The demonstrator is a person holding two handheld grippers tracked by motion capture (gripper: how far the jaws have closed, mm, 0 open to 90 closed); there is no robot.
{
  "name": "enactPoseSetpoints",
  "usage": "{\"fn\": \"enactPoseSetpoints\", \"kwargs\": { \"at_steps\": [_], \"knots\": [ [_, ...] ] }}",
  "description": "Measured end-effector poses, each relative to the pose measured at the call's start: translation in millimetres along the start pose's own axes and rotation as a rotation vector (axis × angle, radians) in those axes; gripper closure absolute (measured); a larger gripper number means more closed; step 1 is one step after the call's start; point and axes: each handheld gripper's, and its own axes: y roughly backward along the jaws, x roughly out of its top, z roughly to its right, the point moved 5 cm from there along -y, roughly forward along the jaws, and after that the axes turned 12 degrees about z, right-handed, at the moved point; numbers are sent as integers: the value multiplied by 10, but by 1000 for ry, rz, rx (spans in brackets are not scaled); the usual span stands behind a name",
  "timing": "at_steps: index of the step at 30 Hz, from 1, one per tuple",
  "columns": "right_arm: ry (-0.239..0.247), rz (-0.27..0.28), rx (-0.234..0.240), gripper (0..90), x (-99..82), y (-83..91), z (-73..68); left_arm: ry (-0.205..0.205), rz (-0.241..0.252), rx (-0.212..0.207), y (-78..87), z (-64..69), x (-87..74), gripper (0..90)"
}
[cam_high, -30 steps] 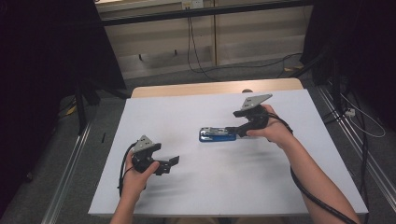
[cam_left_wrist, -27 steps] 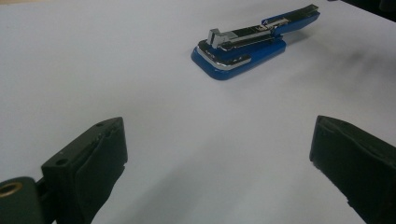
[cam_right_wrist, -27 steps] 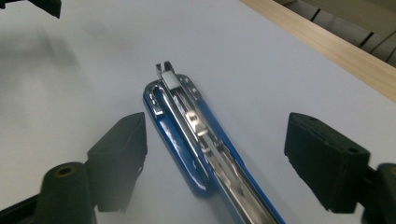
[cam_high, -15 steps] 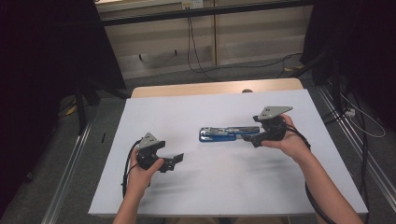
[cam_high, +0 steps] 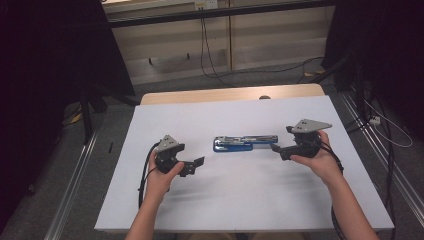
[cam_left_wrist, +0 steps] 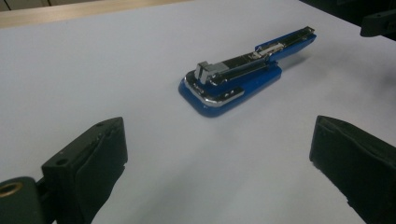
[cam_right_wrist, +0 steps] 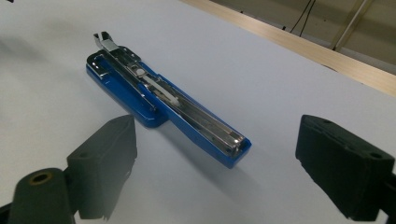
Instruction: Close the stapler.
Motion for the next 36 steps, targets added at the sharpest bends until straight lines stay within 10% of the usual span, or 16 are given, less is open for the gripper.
{"fn": "enactPoseSetpoints", "kwargs": {
  "at_steps": [19,36],
  "knots": [
    [-24,-64,-52,536,-181,49,52,22,9,84,-408,-184,10,74],
    [-24,-129,-121,853,-350,-96,217,-30,-28,90,-649,-189,-116,496]
  ]
}}
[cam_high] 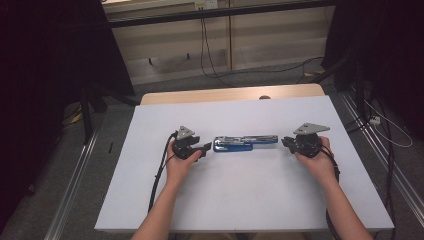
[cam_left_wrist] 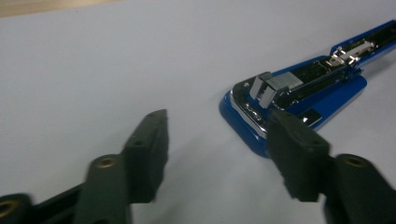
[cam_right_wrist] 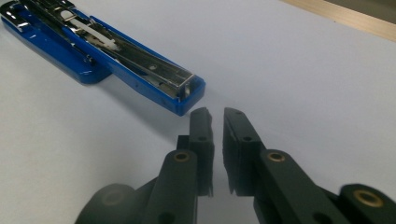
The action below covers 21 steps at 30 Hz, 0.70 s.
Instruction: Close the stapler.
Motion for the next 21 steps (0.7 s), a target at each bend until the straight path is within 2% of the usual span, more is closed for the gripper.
{"fn": "enactPoseSetpoints", "kwargs": {
  "at_steps": [2,3,4,5,8,9,12,14,17,21],
  "knots": [
    [-1,-1,-1,874,2,-19,9,-16,-13,-13,-16,33,30,575],
    [-1,-3,-3,884,1,-31,14,-37,-28,-21,-19,36,39,615],
    [2,-10,-3,891,-2,-40,13,-18,-20,-25,-31,59,46,660],
    [5,-12,-4,896,-6,-50,16,-22,-27,-20,-29,55,49,703],
    [3,-8,-11,900,-13,-61,31,-9,-28,-51,-34,103,43,804],
    [2,-8,-13,900,-16,-64,39,-19,-36,-58,-34,112,38,829],
    [4,-14,-9,900,-29,-79,51,-27,-44,-69,-45,133,31,859],
    [1,-20,-5,900,-34,-91,47,-8,-41,-77,-60,155,24,868],
    [12,-25,7,900,-25,-99,25,-27,-45,-86,-58,169,25,877],
    [30,-31,14,900,-16,-108,-1,-25,-37,-96,-71,199,26,884]
  ]
}}
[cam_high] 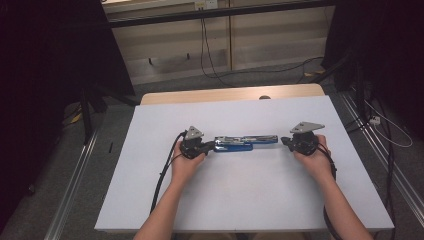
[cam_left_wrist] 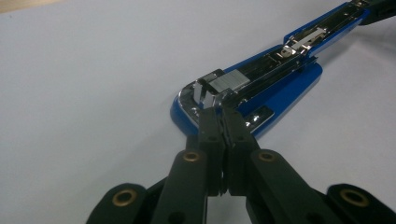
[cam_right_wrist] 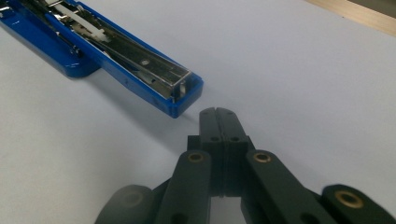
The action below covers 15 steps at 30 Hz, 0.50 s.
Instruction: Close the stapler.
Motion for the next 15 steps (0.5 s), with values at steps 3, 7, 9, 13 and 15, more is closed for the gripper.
{"fn": "enactPoseSetpoints", "kwargs": {
  "at_steps": [3,7,9,13,15],
  "knots": [
    [16,-9,4,900,3,-3,-20,9,-2,-6,-13,20,-2,884],
    [30,-12,13,900,19,-8,-44,-5,-5,-4,-26,17,3,886],
    [44,-23,15,900,16,-12,-55,5,-7,-11,-31,38,12,887],
    [48,-35,24,900,8,-23,-76,0,-10,-14,-51,54,20,890],
    [43,-33,28,900,5,-25,-73,-5,-12,-19,-55,61,20,891]
  ]
}}
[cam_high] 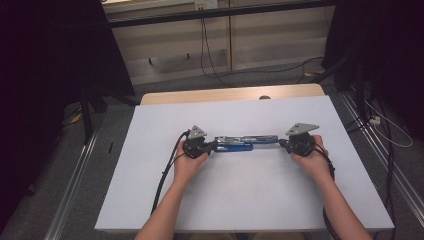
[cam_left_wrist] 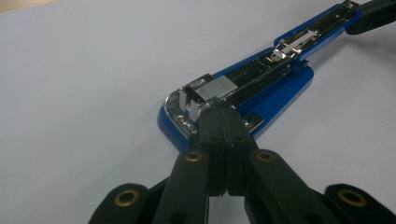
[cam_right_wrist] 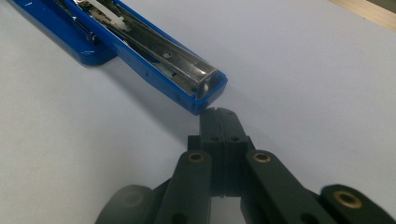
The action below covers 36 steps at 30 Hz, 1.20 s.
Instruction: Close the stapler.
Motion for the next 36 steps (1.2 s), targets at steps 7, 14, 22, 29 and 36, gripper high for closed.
{"fn": "enactPoseSetpoints", "kwargs": {
  "at_steps": [7,14,22,29,36],
  "knots": [
    [1,-16,24,900,-20,-24,-36,-1,0,6,-13,0,-14,891],
    [0,2,37,900,10,-28,-55,1,5,7,-20,2,-14,891],
    [-11,24,42,900,41,-20,-62,-2,4,15,-21,-6,-12,892],
    [-10,30,55,900,47,-29,-73,0,-1,14,-10,-16,-12,892],
    [-25,54,65,900,84,-33,-93,1,-5,12,-10,-15,-9,892]
  ]
}}
